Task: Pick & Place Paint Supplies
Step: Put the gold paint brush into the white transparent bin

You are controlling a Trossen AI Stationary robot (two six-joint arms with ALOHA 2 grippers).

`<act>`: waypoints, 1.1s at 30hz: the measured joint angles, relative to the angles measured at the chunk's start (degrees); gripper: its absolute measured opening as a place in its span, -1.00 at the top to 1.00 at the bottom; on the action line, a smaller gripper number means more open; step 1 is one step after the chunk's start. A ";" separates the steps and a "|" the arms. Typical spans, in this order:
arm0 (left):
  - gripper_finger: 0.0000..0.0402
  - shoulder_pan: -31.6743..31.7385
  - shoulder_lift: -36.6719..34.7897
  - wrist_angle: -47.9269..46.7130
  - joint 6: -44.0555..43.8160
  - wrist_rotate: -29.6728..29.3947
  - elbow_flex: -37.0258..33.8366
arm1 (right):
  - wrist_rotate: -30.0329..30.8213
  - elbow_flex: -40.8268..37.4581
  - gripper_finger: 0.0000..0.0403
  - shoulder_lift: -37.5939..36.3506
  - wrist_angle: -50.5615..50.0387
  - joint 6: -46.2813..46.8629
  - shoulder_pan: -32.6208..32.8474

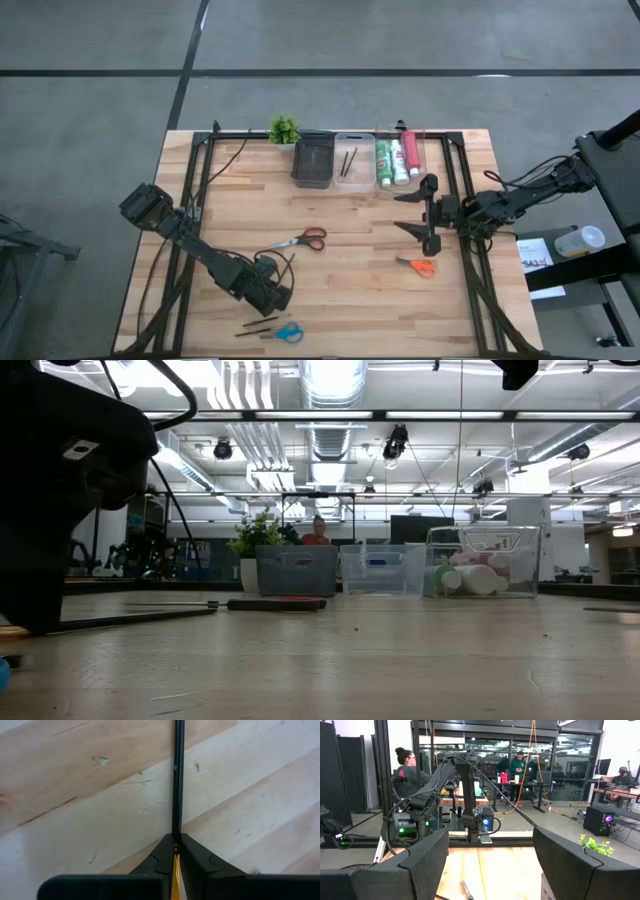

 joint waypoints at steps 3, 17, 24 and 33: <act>0.87 0.00 0.02 0.07 -2.22 -0.41 0.02 | -0.01 0.00 -0.43 0.00 -0.01 -0.09 -0.01; 0.87 0.00 -0.35 -0.29 -2.63 -0.04 0.68 | -0.01 0.00 -0.43 0.00 -0.01 -0.09 -0.01; 0.87 0.00 -0.35 -0.33 -2.61 0.02 0.87 | -0.01 0.01 -0.43 0.00 0.00 -0.03 -0.01; 0.87 0.00 -0.39 -0.05 -2.63 0.12 0.90 | -0.01 0.02 -0.43 0.00 0.01 -0.02 -0.01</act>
